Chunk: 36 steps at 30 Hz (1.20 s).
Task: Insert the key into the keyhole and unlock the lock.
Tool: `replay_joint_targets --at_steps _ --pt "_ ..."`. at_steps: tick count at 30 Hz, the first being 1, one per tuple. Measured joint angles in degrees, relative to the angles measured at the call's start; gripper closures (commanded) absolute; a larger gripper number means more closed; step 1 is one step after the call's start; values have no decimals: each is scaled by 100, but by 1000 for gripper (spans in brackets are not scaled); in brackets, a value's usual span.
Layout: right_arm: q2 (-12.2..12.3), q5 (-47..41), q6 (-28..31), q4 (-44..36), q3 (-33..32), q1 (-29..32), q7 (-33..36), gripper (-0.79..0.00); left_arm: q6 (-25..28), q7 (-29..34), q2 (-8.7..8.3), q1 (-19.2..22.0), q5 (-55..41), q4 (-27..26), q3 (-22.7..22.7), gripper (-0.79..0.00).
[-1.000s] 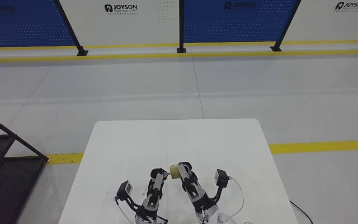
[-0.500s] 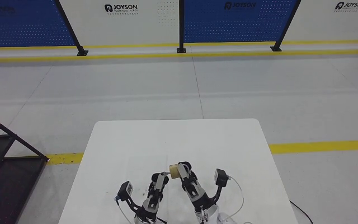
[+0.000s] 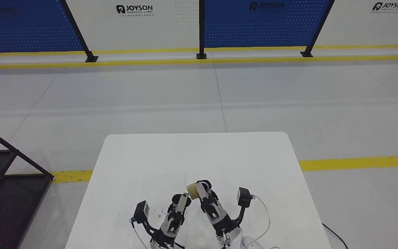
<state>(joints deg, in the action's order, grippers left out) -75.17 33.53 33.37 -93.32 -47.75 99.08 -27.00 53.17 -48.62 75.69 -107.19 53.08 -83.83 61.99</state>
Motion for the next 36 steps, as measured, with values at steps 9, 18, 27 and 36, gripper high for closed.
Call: replay_joint_targets --at_steps 9,18,27,36 --pt "20 -40 -93 -42 -6 25 83 0 -302 -322 -17 -3 732 -5 111 0" --pt "49 -81 -182 -107 -16 61 203 0 -1544 -1426 -23 86 2346 130 73 0" --pt "65 -111 -183 -137 -35 94 207 0 -2674 -2145 -42 232 3178 367 -5 0" --pt "70 -19 -196 -137 -28 87 181 0 -2653 -2198 -63 252 2874 388 -74 -139"
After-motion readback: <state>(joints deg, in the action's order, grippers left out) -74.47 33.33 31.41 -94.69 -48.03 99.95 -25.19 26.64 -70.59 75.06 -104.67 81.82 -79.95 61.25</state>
